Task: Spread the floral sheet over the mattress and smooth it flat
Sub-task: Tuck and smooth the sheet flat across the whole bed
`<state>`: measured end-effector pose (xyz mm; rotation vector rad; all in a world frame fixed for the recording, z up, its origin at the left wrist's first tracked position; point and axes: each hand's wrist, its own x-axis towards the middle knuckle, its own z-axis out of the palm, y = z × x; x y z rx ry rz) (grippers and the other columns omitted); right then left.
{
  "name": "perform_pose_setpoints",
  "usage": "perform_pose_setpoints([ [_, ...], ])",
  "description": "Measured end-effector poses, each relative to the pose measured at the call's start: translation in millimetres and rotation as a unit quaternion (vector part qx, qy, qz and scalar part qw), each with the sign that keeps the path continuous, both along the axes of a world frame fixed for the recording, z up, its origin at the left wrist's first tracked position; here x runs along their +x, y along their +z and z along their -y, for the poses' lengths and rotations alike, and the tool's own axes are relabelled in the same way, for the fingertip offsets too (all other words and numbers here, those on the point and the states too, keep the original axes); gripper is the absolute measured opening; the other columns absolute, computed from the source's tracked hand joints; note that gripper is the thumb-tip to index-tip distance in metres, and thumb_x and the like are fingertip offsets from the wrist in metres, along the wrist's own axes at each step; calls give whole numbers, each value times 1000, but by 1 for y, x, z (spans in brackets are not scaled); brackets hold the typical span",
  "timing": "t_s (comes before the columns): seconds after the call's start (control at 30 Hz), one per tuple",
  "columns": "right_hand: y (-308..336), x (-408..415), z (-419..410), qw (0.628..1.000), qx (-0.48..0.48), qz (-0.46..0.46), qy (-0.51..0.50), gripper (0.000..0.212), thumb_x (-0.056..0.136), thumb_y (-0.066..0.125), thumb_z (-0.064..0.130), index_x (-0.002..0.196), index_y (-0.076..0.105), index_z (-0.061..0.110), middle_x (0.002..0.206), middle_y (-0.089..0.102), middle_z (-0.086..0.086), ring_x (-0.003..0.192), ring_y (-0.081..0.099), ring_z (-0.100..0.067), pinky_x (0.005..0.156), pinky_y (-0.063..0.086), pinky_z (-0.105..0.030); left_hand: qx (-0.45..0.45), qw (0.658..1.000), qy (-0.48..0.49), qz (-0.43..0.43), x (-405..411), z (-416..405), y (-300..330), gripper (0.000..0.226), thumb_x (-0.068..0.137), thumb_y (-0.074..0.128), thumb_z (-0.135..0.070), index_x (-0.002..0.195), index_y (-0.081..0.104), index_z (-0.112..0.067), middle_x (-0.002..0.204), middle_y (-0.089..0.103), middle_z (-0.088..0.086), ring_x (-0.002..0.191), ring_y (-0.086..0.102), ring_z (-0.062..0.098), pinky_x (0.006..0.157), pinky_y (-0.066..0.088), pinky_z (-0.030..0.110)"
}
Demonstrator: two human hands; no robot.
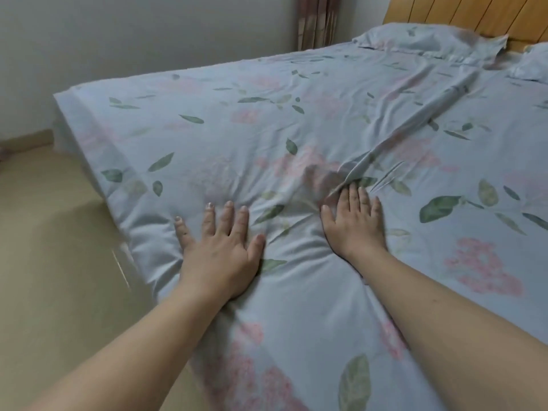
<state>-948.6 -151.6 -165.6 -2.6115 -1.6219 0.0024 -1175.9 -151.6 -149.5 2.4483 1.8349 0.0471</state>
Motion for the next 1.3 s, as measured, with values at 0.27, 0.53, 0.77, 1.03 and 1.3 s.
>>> perform_pose_setpoints([
  [0.27, 56, 49, -4, 994, 44, -97, 29, 57, 97, 26, 45, 144, 39, 17, 155, 31, -3, 143, 26, -17, 117, 11, -37, -149, 986, 1, -80, 14, -9, 16, 67, 93, 1, -58, 151, -16, -29, 158, -23, -5, 144, -25, 26, 103, -10, 73],
  [0.53, 15, 92, 16, 991, -23, 1, -133, 76, 89, 16, 50, 150, 27, 7, 159, 21, -10, 147, 16, -26, 118, 3, -46, -253, 866, -201, -382, 138, -89, 89, 46, 91, 40, -29, 136, 49, -25, 134, 52, 6, 119, 52, 40, 89, 46, 58],
  [0.77, 10, 110, 15, 990, -4, -39, -133, 70, 87, 35, 46, 146, 39, 8, 154, 33, -9, 143, 29, -24, 116, 20, -49, -47, 935, -350, 23, 298, -172, 68, 46, 96, 31, -43, 140, 34, -29, 149, 28, 2, 136, 26, 26, 103, 27, 58],
  [1.03, 8, 120, 13, 990, 47, -58, -119, 72, 83, 39, 45, 146, 38, 9, 155, 31, -8, 144, 25, -24, 116, 20, -48, -37, 947, -313, -60, 292, -191, 2, 58, 96, 17, -55, 150, -1, -44, 162, -3, -7, 147, -12, 21, 106, -10, 72],
  [1.3, 9, 123, 14, 988, 50, -94, -116, 70, 84, 38, 43, 146, 39, 9, 155, 31, -8, 145, 23, -23, 116, 19, -48, -33, 939, -320, -120, 300, -193, 0, 61, 93, 9, -54, 151, -4, -39, 162, -4, -1, 147, -14, 25, 104, -8, 74],
])
